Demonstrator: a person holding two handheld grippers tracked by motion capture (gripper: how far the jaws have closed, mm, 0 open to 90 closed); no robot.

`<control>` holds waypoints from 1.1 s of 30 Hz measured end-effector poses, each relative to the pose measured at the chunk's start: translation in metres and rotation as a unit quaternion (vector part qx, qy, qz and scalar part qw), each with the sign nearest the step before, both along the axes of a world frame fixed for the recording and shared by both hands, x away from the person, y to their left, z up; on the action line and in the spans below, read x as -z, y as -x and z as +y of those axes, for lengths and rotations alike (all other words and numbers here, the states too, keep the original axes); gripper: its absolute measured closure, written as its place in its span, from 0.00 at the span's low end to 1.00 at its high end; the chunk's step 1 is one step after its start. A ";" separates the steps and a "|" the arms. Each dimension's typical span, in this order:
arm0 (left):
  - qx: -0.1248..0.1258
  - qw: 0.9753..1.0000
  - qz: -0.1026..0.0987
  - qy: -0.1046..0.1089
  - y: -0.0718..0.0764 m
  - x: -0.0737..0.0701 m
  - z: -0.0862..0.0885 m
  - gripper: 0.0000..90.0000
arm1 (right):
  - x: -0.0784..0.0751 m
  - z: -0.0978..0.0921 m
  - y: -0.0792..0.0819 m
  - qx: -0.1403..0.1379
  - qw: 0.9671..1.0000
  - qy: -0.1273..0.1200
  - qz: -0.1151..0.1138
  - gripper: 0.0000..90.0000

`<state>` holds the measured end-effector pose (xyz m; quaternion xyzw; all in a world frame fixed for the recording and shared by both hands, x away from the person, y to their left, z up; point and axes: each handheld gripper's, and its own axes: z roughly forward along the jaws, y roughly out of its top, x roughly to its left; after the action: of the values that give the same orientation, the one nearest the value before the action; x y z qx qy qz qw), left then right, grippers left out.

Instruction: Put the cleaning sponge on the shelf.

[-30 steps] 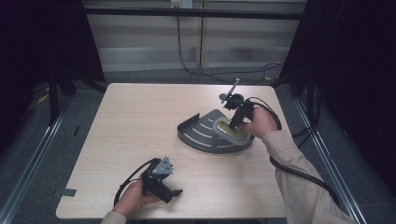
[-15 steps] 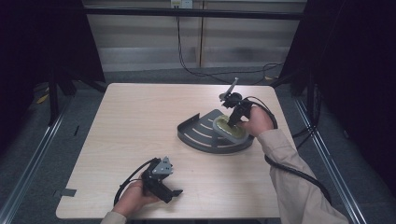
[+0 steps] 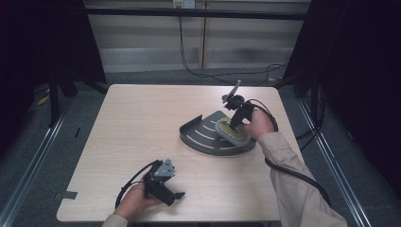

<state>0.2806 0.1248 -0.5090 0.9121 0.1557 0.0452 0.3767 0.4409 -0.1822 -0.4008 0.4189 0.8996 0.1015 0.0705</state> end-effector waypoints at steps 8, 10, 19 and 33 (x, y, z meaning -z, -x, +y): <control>0.000 1.000 0.000 -0.001 0.000 0.000 0.000 0.00 | 0.007 -0.004 -0.005 0.006 1.000 0.001 0.002 0.80; 0.000 1.000 0.000 -0.001 0.000 0.000 0.000 0.00 | 0.009 -0.005 -0.006 0.006 1.000 -0.001 0.002 0.80; 0.000 1.000 0.000 0.000 0.000 0.000 0.000 0.00 | 0.016 -0.007 -0.008 0.011 1.000 -0.003 0.001 0.80; 0.000 1.000 -0.001 0.001 0.000 0.000 0.000 0.00 | 0.025 -0.020 -0.009 0.035 0.999 -0.009 -0.001 0.80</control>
<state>0.2806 0.1247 -0.5092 0.9117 0.1556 0.0465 0.3775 0.4494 -0.2019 -0.4261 0.4507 0.8834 0.1071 0.0712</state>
